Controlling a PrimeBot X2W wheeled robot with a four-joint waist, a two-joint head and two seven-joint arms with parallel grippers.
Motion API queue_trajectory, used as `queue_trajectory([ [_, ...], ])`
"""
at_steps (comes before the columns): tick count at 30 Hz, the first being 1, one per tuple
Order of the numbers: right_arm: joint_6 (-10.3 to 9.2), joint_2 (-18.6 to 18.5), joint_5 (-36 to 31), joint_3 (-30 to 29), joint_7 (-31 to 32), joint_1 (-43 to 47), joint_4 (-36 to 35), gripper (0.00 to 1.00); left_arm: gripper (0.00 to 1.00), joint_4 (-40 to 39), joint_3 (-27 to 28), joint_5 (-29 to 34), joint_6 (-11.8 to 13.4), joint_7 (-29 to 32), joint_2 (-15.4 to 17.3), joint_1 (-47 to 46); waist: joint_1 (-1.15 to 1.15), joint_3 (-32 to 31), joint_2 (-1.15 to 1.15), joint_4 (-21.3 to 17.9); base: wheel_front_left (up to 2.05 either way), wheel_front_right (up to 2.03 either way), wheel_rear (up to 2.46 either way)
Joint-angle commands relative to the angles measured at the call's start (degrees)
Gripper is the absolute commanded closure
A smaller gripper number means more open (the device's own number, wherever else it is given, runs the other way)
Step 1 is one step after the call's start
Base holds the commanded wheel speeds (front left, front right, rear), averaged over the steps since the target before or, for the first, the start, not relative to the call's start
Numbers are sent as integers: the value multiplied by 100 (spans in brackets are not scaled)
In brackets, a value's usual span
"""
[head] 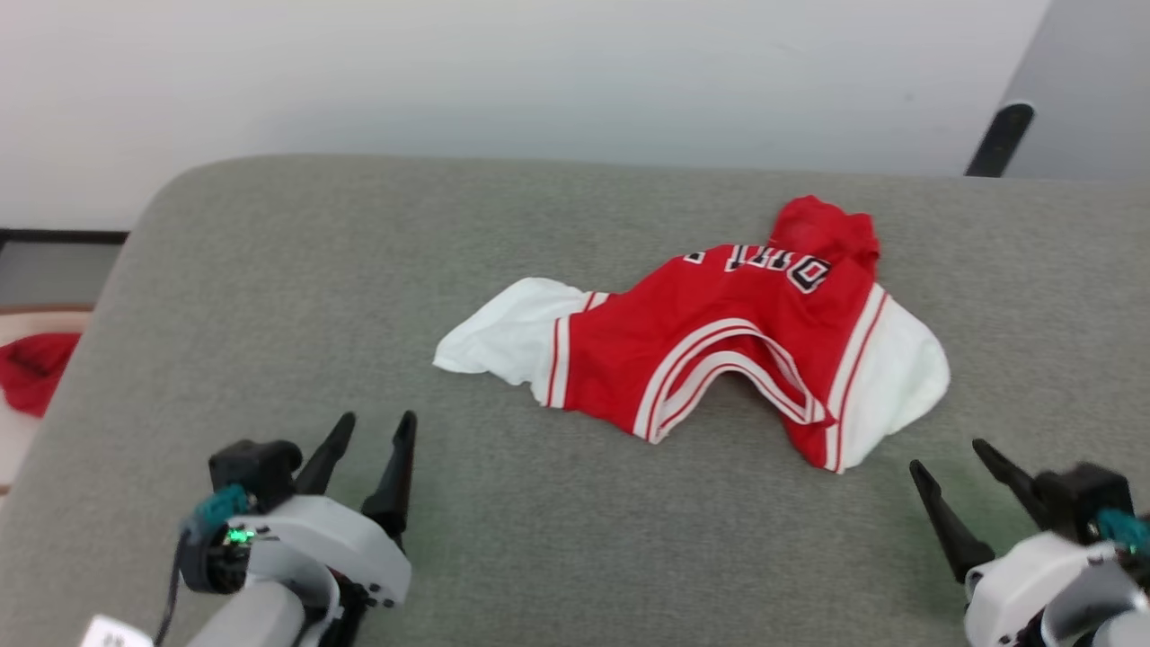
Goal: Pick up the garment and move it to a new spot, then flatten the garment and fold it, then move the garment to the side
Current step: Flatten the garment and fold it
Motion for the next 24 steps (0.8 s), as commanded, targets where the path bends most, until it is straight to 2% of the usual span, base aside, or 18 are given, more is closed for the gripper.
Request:
queue_trajectory([
  [1, -8, -185, 11, 172, 162, -162, -38, 0, 0, -230, 178, 280, 138, -33, -29, 156, 0, 54, 0, 155, 0, 0, 0],
  [5, -8, -1004, 162, 1042, 813, -533, -171, 0, 0, -1007, 644, 1100, 401, -20, -352, 760, 0, 181, 0, 392, 0, 0, 0],
  [11, -8, -2221, 465, 2380, 1425, -1313, -406, 0, 0, -1490, 1060, 1737, 293, -21, -762, 1205, 0, 433, 0, 708, 0, 0, 0],
  [18, -8, -2934, 577, 3507, 1595, -2344, -268, 0, 0, -1589, 1403, 2119, 46, -22, -1142, 1311, 0, 782, 0, 903, 0, 0, 0],
  [24, -8, -3090, 748, 4263, 1623, -2953, -143, 0, 0, -1593, 1650, 2352, -158, -22, -1412, 1251, 0, 1047, 0, 966, 0, 0, 0],
])
